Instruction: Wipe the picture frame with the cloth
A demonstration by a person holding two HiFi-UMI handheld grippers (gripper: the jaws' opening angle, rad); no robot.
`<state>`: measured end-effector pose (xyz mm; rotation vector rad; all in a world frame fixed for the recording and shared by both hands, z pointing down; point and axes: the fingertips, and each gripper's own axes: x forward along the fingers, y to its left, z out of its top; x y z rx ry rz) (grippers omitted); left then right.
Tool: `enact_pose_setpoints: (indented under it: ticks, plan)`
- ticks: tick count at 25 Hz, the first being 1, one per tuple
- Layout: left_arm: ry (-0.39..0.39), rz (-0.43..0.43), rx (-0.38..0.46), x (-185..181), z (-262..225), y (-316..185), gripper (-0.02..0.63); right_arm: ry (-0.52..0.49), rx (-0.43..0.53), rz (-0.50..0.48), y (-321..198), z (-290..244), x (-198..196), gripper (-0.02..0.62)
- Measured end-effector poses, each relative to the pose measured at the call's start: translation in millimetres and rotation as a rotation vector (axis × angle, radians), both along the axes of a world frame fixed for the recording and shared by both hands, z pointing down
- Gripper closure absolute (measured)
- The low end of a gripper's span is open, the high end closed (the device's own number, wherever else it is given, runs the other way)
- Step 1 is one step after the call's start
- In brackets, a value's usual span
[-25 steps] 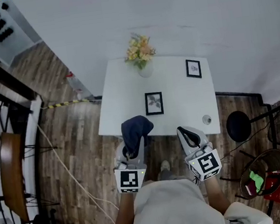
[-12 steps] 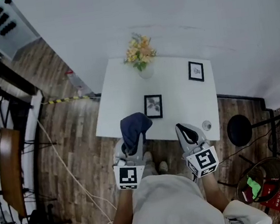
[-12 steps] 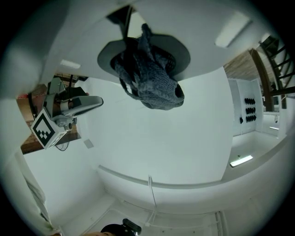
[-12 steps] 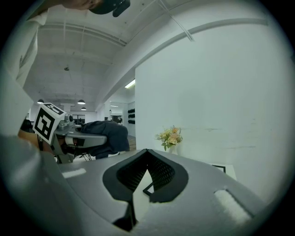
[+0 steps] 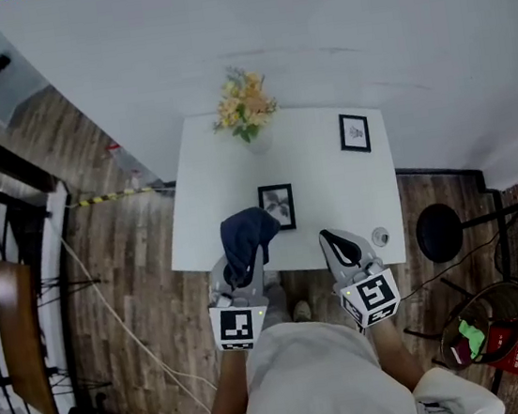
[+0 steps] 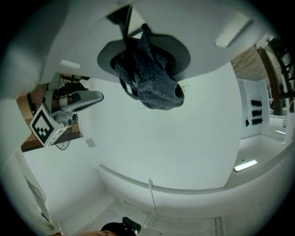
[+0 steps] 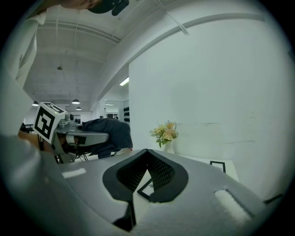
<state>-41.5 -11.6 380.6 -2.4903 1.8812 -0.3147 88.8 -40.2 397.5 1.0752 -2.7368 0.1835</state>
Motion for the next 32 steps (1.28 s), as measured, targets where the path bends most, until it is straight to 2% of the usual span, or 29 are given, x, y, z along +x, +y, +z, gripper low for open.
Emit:
enact_pose_setpoints:
  ticks: [9,19,32]
  plan:
    - [0.005,0.078,-0.063,-19.1,29.0,-59.2,0.522,0.024,-0.064,0.072,-48.3,23.2,-15.7,0.592]
    - [0.022,0.204,-0.142,-38.7,73.0,-114.9,0.522,0.085,-0.156,0.178,-89.9,70.0,-38.2,0.592]
    - [0.036,0.333,-0.254,-45.9,125.6,-150.6,0.522,0.189,-0.264,0.249,-109.9,123.0,-53.4,0.592]
